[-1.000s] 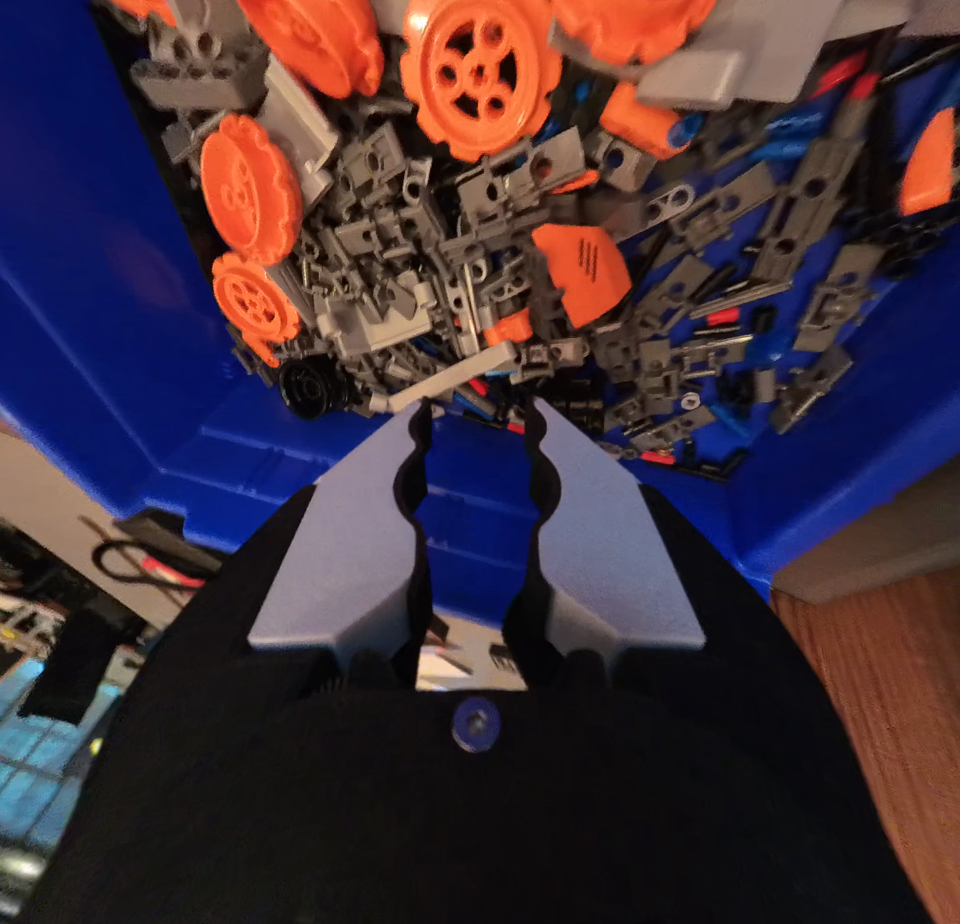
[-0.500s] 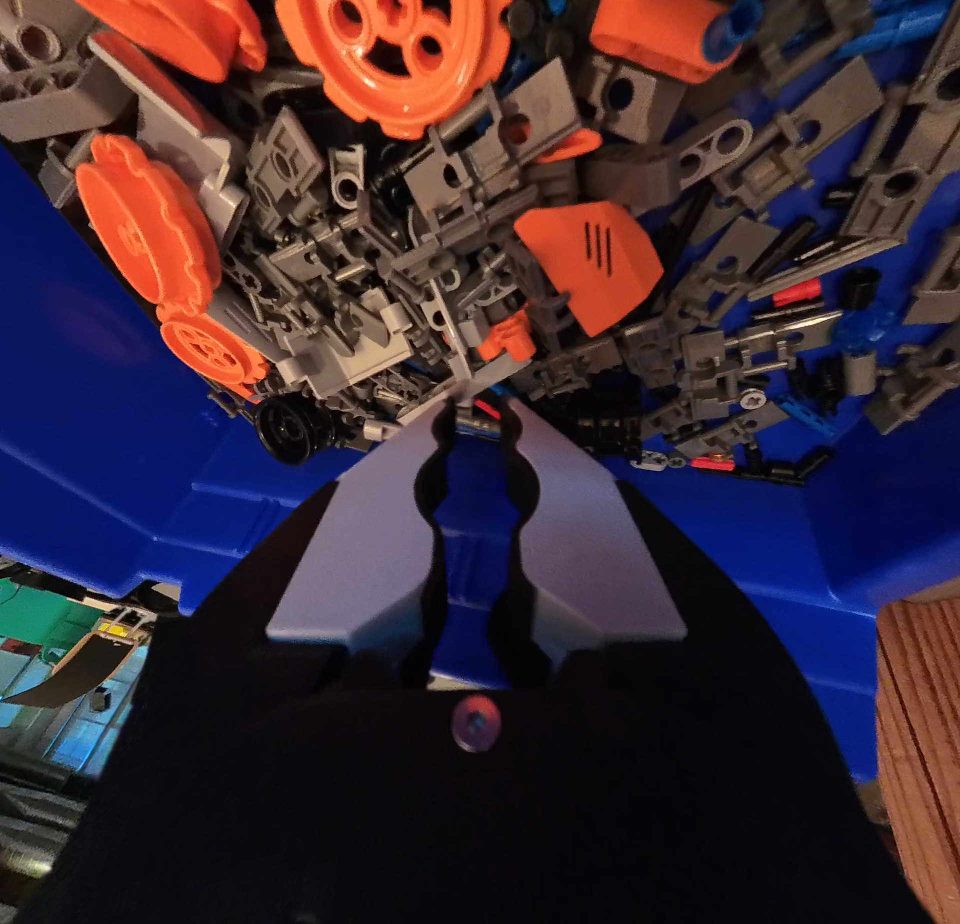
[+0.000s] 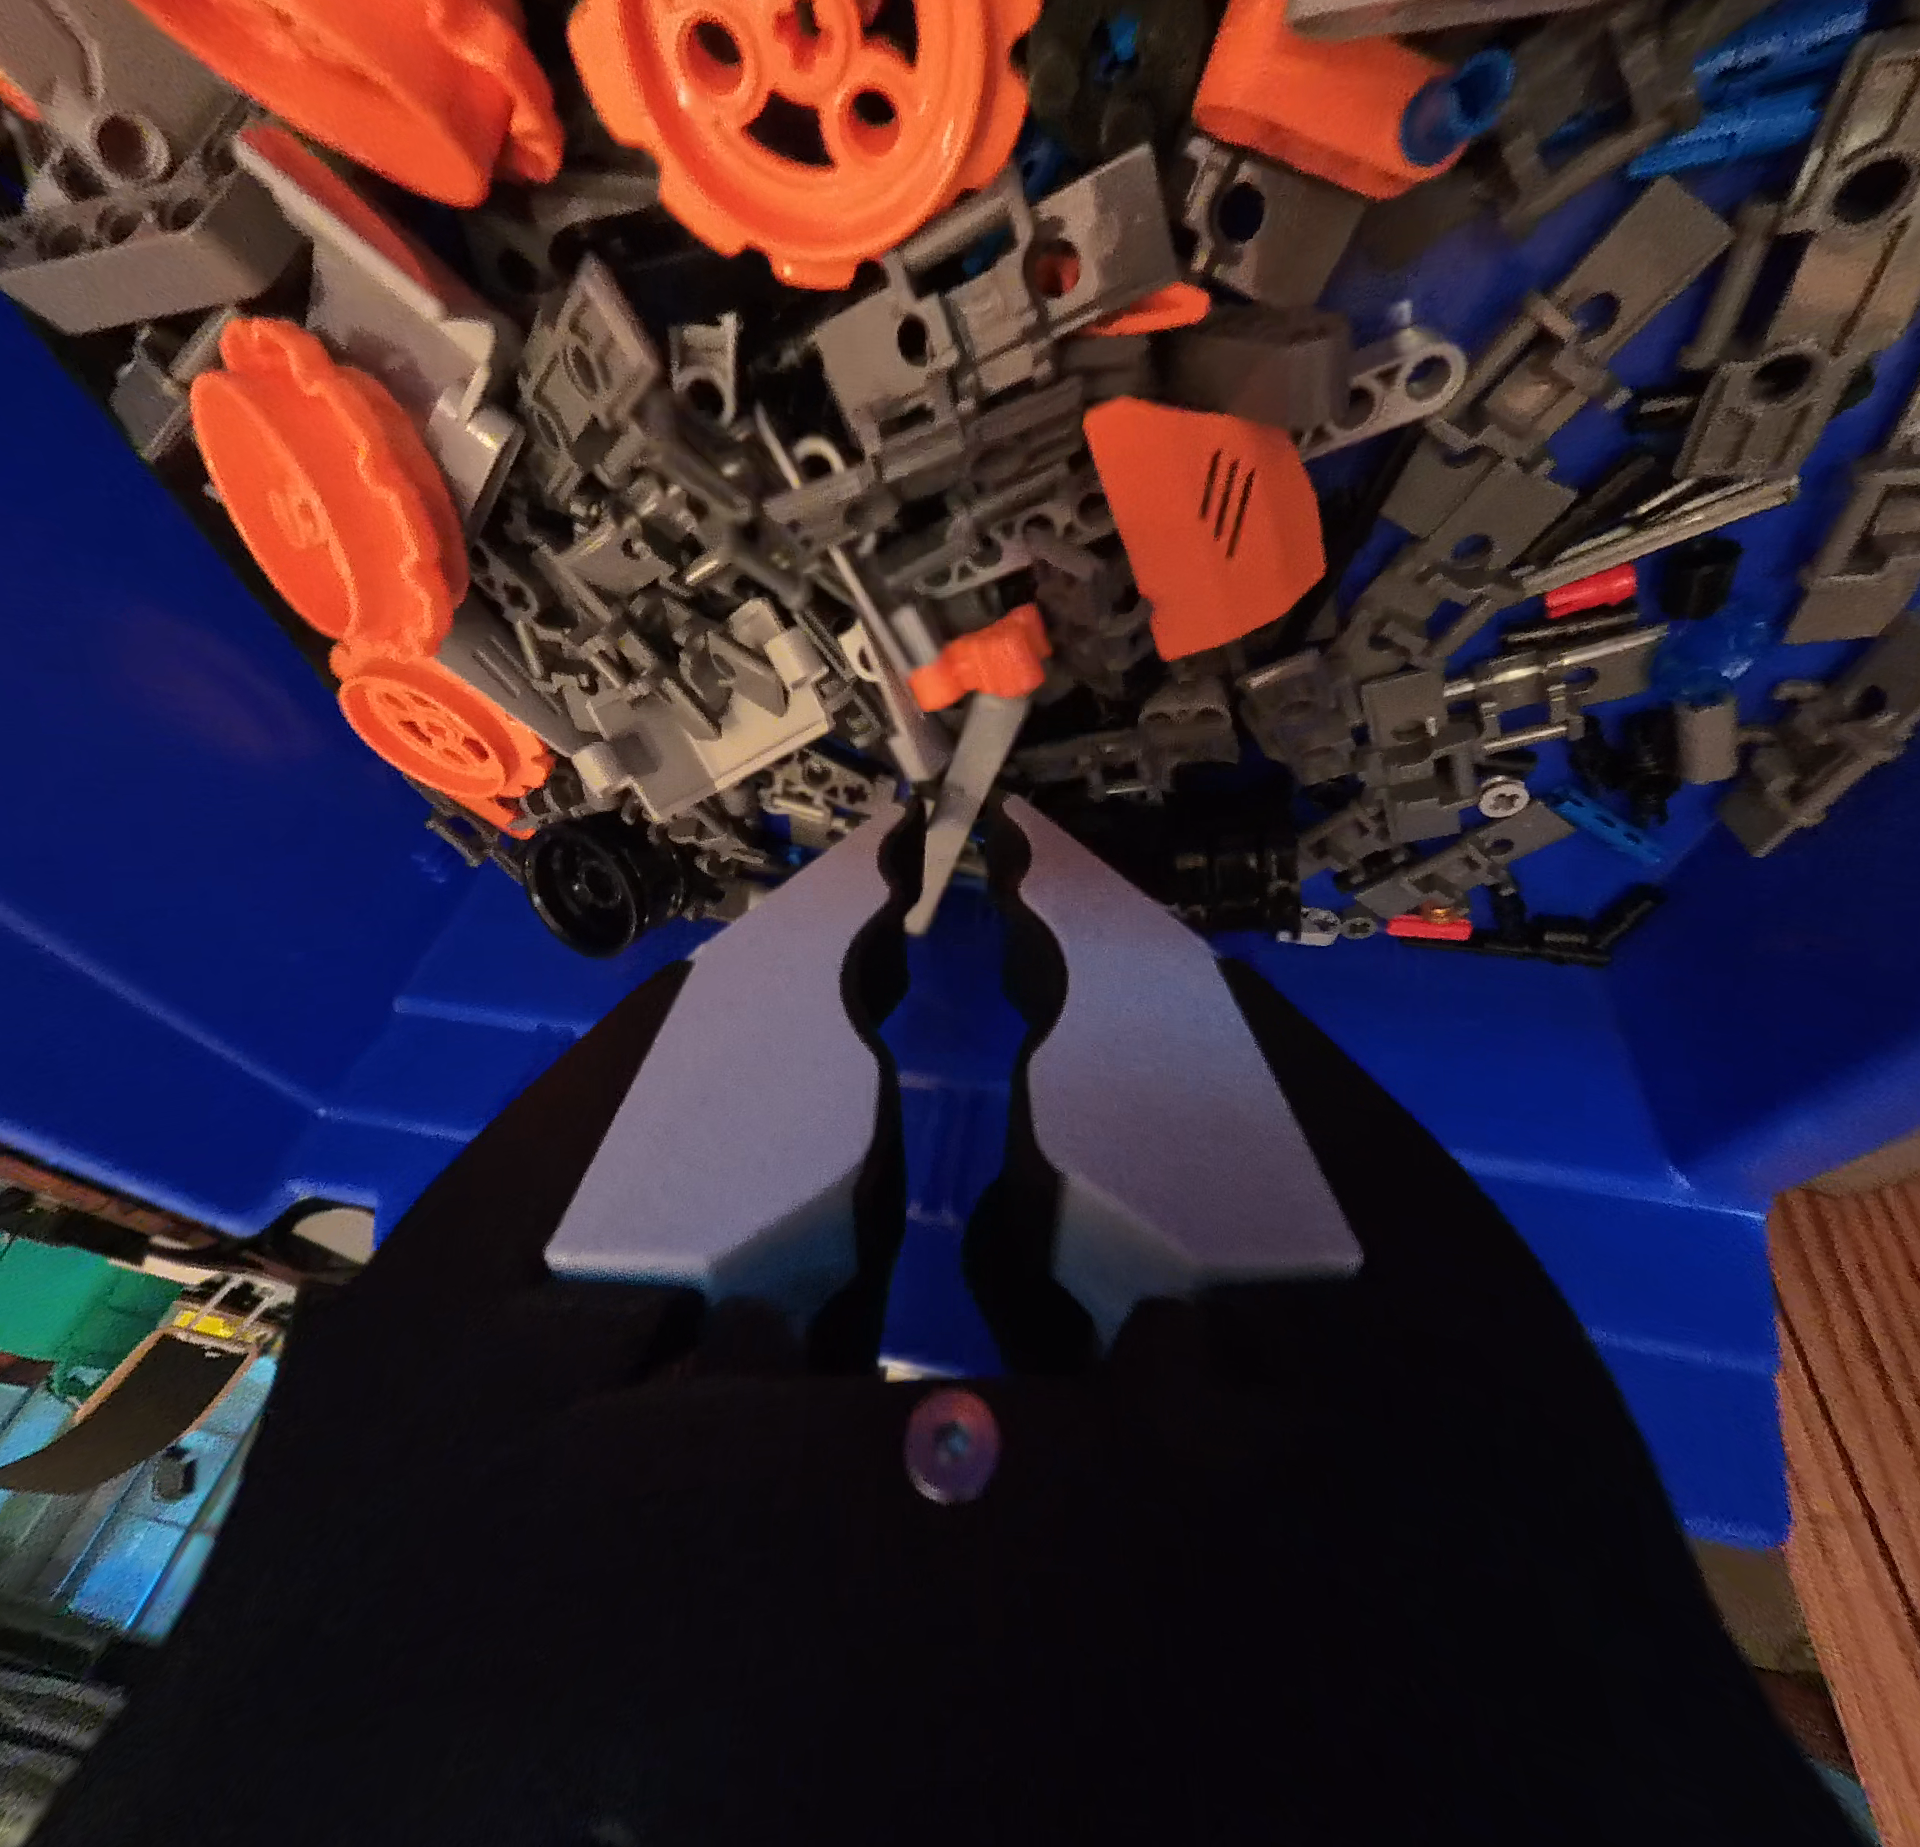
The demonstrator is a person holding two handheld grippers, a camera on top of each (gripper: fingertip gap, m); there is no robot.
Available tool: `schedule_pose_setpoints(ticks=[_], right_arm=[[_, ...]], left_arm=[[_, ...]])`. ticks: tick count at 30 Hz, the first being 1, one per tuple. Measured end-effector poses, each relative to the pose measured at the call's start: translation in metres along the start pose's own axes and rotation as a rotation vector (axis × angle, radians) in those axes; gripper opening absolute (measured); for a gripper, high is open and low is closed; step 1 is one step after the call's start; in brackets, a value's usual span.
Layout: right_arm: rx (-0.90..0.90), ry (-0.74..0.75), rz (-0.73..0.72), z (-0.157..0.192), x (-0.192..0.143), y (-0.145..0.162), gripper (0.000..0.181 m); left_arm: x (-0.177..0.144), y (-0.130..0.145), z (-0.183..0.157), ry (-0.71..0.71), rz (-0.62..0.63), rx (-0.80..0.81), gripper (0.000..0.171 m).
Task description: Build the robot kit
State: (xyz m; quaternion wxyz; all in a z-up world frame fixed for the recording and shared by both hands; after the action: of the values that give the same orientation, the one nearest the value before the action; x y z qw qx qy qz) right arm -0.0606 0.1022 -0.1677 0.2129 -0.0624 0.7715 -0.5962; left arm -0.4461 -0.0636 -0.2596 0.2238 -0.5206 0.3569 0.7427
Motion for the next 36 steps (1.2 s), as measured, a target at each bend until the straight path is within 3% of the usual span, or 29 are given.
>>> schedule_pose_setpoints(ticks=[9, 13, 16, 22, 27, 30, 33, 36], right_arm=[[-0.001, -0.004, -0.005, 0.002, 0.002, -0.004, 0.031], [0.017, -0.001, -0.02, 0.003, 0.006, -0.014, 0.031], [0.042, -0.009, -0.051, 0.007, 0.013, -0.027, 0.03], [0.071, -0.015, -0.102, 0.015, 0.048, -0.054, 0.03], [0.105, -0.01, -0.131, 0.014, 0.071, -0.063, 0.031], [0.127, -0.027, -0.149, 0.014, 0.073, -0.062, 0.025], [0.132, -0.05, -0.169, 0.016, 0.069, -0.062, 0.005], [0.134, -0.061, -0.129, 0.014, 0.064, -0.059, 0.005]], left_arm=[[-0.033, 0.008, 0.006, 0.061, -0.156, -0.127, 0.006], [-0.069, 0.0, 0.013, 0.084, -0.323, -0.175, 0.006], [-0.117, -0.019, 0.012, 0.094, -0.548, -0.198, 0.006], [-0.202, -0.087, -0.025, 0.144, -0.96, -0.109, 0.005], [-0.237, -0.135, -0.052, 0.24, -1.229, -0.044, 0.005], [-0.248, -0.15, -0.061, 0.283, -1.331, -0.032, 0.005], [-0.246, -0.16, -0.063, 0.3, -1.351, -0.024, 0.005], [-0.242, -0.164, -0.061, 0.349, -1.366, -0.049, 0.006]])
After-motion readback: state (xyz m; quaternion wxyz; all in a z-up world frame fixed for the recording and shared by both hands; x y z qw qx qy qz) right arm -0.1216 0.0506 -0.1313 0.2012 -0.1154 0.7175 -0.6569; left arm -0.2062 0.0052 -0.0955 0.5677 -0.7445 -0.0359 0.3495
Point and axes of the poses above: each gripper's, where its closed fingertips meet, x out along the fingers, y out of its underside, z = x × y across the jaws, the point moved 6 cm from there along -x, back along the fingers, and after that the axes turned 4 degrees about -x, right-handed, at the moved point
